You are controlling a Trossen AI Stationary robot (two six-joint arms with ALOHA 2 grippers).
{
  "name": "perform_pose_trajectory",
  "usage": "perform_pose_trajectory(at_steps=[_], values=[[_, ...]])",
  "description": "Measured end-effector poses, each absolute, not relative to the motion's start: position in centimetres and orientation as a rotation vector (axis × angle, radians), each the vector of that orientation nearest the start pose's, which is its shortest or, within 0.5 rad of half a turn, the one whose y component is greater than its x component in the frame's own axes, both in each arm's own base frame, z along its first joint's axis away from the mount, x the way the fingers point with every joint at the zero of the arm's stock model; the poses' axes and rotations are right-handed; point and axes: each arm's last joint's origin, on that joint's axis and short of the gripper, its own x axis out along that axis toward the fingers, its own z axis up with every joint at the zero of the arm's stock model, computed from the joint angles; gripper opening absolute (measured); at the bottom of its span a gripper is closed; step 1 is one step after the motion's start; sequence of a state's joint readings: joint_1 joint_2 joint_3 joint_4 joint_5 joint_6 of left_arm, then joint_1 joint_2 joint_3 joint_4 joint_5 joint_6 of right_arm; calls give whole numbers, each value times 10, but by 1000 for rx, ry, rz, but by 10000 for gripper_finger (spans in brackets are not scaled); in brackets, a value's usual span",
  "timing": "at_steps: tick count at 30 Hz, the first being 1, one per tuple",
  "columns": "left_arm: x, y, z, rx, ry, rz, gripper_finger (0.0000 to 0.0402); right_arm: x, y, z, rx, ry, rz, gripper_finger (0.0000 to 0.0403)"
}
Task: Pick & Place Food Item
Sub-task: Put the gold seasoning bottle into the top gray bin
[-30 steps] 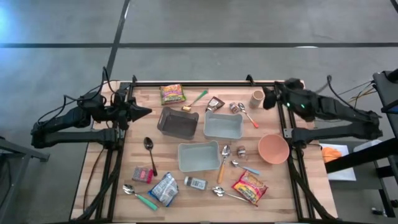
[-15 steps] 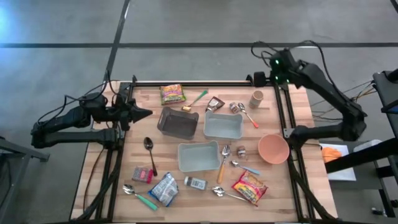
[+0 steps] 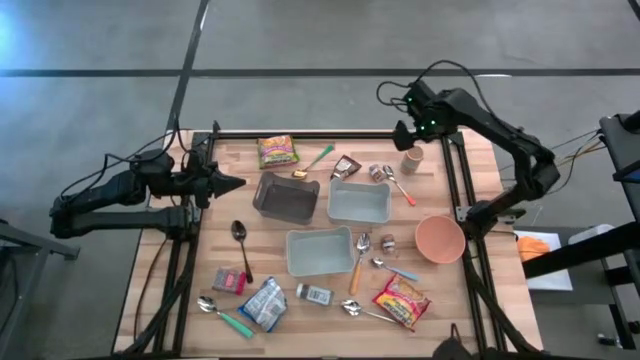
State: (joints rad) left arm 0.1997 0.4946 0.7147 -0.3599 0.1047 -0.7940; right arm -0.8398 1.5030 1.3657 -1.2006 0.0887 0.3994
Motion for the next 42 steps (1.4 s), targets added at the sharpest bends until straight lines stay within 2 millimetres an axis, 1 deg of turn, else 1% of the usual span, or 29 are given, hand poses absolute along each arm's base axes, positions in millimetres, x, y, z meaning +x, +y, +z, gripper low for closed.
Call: perform_pose_trajectory(at_steps=[4, 9, 15, 19, 22, 26, 30, 32, 35, 36, 42], values=[[108, 19, 327, -814, 93, 144, 0, 183, -210, 281, 820, 1200, -1055, 326], [108, 19, 327, -816, 93, 145, 0, 182, -211, 266, 819, 1225, -1053, 326], [108, 19, 327, -817, 95, 145, 0, 177, -213, 253, 815, 1188, -1055, 326], [108, 19, 327, -817, 98, 147, 0, 172, -212, 242, 838, 1214, -1052, 326], [108, 19, 327, -817, 98, 146, 0, 173, -211, 236, 849, 1202, -1035, 326], [108, 19, 327, -816, 97, 150, 0, 173, -212, 231, 859, 1178, -1047, 326], [108, 19, 327, -813, 96, 154, 0, 172, -210, 226, 861, 1191, -1051, 324], [108, 19, 327, -814, 96, 155, 0, 171, -210, 224, 860, 1200, -1052, 312], [108, 19, 327, -809, 96, 154, 0, 170, -209, 223, 840, 1206, -1071, 275], [108, 19, 327, -808, 97, 154, 0, 170, -209, 223, 840, 1205, -1071, 270], [108, 19, 327, -805, 97, 155, 0, 171, -212, 228, 823, 1195, -1076, 270]])
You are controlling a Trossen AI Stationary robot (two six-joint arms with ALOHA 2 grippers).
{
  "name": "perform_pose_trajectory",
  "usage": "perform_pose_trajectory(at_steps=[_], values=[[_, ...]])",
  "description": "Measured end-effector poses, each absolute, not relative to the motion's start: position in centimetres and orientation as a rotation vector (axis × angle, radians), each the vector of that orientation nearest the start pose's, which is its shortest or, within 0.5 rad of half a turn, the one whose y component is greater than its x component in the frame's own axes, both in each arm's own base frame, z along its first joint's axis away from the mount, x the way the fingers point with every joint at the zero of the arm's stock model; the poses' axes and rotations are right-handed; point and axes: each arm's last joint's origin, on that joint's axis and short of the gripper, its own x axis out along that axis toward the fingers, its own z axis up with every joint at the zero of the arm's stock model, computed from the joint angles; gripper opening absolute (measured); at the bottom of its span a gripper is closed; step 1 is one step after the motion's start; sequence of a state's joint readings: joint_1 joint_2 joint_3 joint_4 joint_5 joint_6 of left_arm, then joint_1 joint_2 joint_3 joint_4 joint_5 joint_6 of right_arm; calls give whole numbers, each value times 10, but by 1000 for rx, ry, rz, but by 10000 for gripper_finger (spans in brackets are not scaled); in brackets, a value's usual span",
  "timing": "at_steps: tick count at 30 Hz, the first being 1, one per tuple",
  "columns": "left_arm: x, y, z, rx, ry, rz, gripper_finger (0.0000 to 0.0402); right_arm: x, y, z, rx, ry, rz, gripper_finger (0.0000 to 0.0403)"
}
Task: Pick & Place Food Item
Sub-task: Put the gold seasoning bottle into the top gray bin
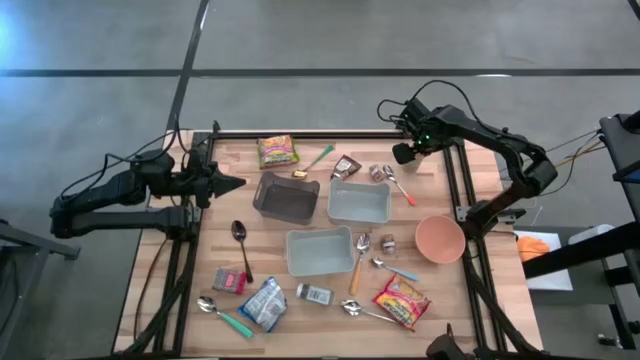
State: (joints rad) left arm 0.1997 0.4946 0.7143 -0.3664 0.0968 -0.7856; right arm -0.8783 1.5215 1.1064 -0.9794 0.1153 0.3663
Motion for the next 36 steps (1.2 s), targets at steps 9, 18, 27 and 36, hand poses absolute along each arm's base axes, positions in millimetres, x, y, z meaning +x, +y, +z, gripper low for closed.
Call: perform_pose_trajectory(at_steps=[9, 18, 27, 36], values=[[107, 19, 326, -807, 104, 158, 0, 172, -205, 255, 787, 1207, -1058, 270], [107, 20, 326, -800, 91, 191, 0, 189, -156, 333, 645, 1052, -821, 270], [107, 20, 324, -800, 102, 215, 0, 226, -94, 343, 401, 1103, -512, 270], [106, 20, 321, -804, 136, 229, 0, 264, -68, 313, 248, 1248, -374, 270]])
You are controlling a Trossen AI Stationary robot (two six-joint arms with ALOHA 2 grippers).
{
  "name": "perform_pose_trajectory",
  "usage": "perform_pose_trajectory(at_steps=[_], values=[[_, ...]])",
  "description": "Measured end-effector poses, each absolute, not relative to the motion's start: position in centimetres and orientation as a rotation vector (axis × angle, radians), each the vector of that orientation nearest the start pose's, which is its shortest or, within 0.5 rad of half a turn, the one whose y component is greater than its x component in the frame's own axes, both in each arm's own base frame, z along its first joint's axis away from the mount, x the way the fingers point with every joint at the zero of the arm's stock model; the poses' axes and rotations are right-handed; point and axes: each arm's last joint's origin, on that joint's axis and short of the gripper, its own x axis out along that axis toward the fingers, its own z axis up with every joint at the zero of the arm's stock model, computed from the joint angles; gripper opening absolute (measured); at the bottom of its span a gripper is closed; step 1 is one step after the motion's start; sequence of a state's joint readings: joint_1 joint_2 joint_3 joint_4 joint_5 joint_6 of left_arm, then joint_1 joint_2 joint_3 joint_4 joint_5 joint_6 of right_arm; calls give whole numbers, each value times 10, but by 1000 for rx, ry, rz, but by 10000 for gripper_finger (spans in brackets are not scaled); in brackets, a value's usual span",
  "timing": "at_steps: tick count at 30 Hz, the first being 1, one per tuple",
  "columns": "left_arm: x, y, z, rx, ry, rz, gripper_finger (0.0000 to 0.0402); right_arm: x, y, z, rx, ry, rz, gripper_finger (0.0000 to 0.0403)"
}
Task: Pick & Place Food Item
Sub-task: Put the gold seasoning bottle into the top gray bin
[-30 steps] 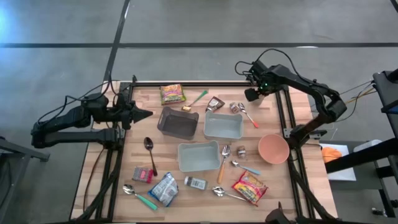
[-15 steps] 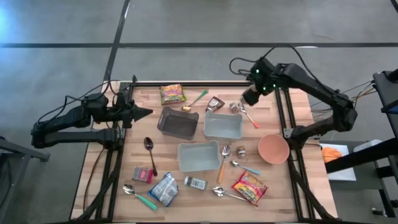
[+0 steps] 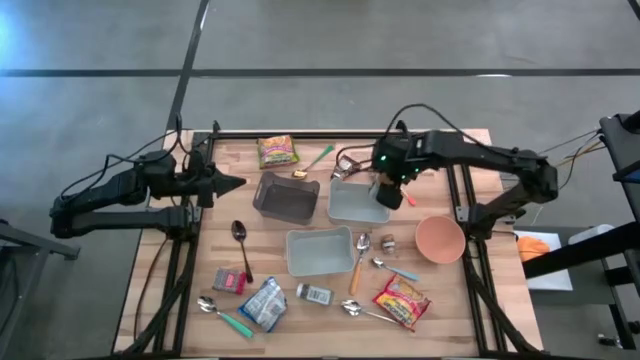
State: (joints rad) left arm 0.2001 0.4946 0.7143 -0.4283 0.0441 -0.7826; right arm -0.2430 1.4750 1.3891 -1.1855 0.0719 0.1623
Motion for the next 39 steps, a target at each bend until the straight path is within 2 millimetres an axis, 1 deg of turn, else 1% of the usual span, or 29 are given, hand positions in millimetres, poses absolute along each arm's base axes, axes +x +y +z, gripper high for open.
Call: perform_pose_trajectory(at_steps=[4, 9, 17, 23, 27, 33, 39], values=[[106, 20, 321, -804, 136, 229, 0, 280, -61, 298, 171, 1300, -313, 270], [106, 20, 320, -804, 141, 231, 0, 295, -59, 280, 84, 1357, -289, 270], [106, 20, 318, -807, 167, 242, 0, 307, -62, 254, 23, 1448, -247, 270], [105, 20, 316, -812, 182, 249, 0, 310, -69, 240, 15, 1436, -248, 270], [105, 20, 316, -812, 181, 248, 0, 305, -76, 230, 40, 1414, -275, 270], [105, 20, 316, -812, 181, 248, 0, 297, -82, 227, 85, 1413, -276, 270], [105, 20, 316, -811, 182, 248, 0, 296, -82, 226, 95, 1414, -264, 270]])
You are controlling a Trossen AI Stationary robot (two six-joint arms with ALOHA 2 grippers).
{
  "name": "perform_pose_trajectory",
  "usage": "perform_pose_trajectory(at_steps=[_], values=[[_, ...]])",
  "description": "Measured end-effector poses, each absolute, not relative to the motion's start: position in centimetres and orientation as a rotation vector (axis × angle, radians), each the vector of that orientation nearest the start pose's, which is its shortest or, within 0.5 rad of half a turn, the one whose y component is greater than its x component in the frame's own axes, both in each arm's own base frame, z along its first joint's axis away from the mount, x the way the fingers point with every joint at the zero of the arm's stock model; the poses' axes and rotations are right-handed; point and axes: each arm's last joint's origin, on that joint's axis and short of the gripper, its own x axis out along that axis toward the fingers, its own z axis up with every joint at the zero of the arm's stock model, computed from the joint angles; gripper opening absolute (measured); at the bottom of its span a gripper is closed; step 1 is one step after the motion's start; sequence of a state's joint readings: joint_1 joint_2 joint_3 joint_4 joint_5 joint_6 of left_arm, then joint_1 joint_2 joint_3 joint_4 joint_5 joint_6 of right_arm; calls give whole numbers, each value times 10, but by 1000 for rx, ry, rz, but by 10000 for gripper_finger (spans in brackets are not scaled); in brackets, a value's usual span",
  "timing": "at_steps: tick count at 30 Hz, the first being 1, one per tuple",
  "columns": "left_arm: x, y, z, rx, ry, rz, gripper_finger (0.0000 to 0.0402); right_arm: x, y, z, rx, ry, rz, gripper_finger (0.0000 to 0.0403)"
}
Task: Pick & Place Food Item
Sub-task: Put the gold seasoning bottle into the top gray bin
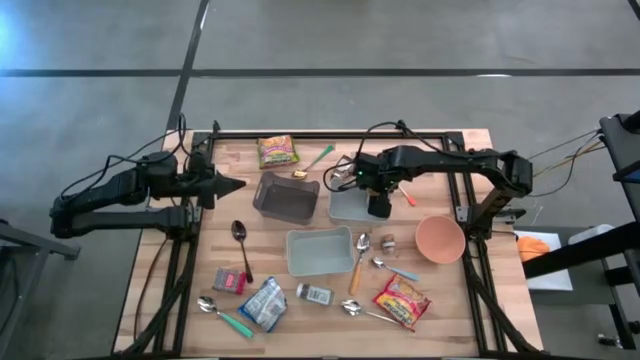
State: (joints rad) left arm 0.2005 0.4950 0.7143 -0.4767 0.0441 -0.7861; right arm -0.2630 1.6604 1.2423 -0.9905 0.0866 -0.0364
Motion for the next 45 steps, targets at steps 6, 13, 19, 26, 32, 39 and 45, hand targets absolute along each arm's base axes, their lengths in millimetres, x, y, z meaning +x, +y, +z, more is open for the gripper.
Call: perform_pose_trajectory(at_steps=[6, 13, 19, 26, 32, 39, 45], values=[[105, 20, 316, -812, 181, 248, 0, 295, -82, 225, 100, 1419, -260, 270], [105, 20, 316, -812, 182, 248, 0, 292, -81, 223, 104, 1440, -260, 270], [105, 20, 316, -812, 181, 248, 0, 291, -81, 222, 131, 1456, -280, 310], [105, 20, 316, -812, 182, 248, 0, 288, -80, 217, 157, 1482, -296, 391], [105, 20, 316, -812, 182, 248, 0, 287, -80, 217, 170, 1483, -315, 375], [105, 20, 316, -812, 181, 248, 0, 285, -79, 227, 171, 1454, -321, 363], [105, 20, 316, -812, 181, 247, 0, 278, -78, 251, 190, 1358, -377, 362]])
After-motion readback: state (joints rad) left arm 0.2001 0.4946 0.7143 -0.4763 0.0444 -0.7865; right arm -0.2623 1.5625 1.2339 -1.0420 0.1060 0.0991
